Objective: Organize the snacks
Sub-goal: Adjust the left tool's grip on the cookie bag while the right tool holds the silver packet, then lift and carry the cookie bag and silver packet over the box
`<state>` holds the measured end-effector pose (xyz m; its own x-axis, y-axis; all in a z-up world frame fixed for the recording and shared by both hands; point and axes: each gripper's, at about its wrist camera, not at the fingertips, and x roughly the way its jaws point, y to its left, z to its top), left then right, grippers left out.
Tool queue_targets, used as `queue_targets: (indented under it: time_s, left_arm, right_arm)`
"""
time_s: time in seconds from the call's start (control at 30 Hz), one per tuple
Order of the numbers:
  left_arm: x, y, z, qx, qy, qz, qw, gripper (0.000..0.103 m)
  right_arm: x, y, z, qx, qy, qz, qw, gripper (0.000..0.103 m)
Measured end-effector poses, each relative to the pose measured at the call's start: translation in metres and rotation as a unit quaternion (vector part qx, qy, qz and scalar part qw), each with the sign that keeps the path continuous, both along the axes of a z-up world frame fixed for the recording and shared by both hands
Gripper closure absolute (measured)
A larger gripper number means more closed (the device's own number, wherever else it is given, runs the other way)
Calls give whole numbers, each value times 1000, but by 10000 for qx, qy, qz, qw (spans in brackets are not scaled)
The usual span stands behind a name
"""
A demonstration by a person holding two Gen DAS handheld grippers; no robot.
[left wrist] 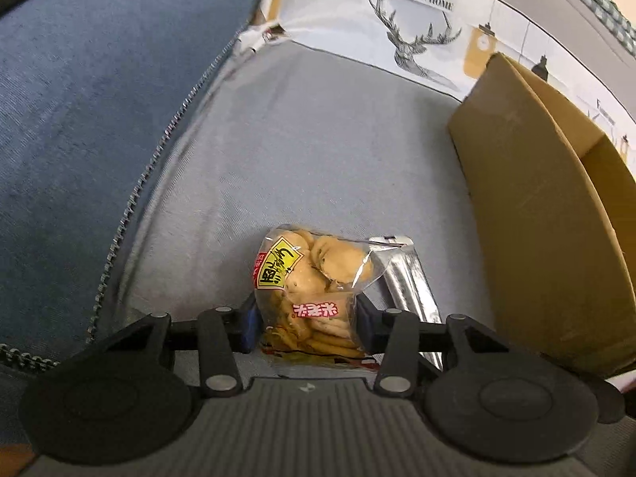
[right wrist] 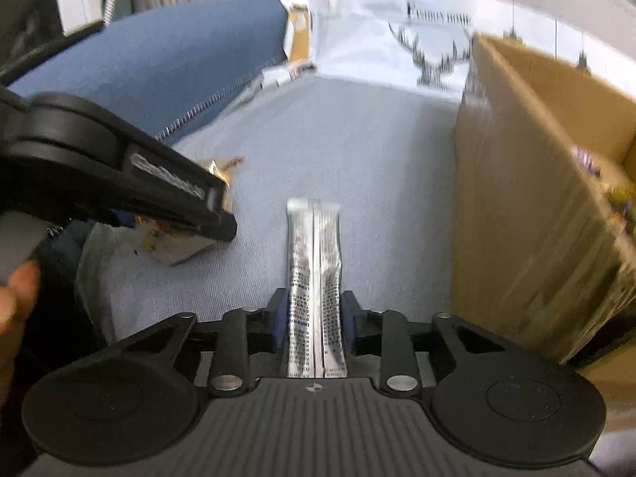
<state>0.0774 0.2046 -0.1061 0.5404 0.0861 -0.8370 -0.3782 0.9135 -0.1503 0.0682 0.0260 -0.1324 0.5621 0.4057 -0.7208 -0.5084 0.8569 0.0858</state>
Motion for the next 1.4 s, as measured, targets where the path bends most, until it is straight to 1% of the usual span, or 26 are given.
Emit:
queue_targets:
  time_s: [0.1, 0.3, 0.37, 0.53, 0.67, 0.77, 1.0, 1.17, 1.27, 1.4]
  left_arm:
    - [4, 2, -4, -122, 128, 5, 9998, 51]
    - [9, 1, -7, -55, 186, -34, 9998, 50]
    - [11, 0, -7, -25, 194, -47, 9998, 50]
    - [7, 1, -5, -27, 75, -3, 10000, 53]
    - [-1, 1, 3, -48, -177, 10, 9998, 53]
    - [-10, -1, 11, -21, -439, -55, 9990, 53]
    - [-27, -11, 31, 80, -1124, -267, 9933, 54]
    - [-41, -7, 42, -53, -1590, -202, 9871, 53]
    - [-44, -4, 46, -176, -1731, -106, 9847, 53]
    - [-42, -10, 47, -62, -1744, -151, 9845, 53]
  right_arm:
    - [-1, 2, 0, 28, -15, 6, 10000, 66]
    - [-1, 7, -2, -72, -133, 14, 9999, 66]
    - [-1, 7, -2, -125, -186, 24, 9997, 72]
    - [-5, 9, 0, -186, -359, 29, 9992, 78]
    - [-10, 5, 10, -135, -637, -67, 9979, 80]
    - [-16, 2, 20, -107, -856, -80, 9962, 81]
    - [-31, -9, 42, 1, -1147, -77, 9934, 81]
    - [-31, -22, 77, 251, -1423, -59, 9895, 81]
    - [-30, -36, 100, 392, -1631, -54, 9858, 81]
    - [-26, -58, 119, 484, -1896, -93, 9806, 80]
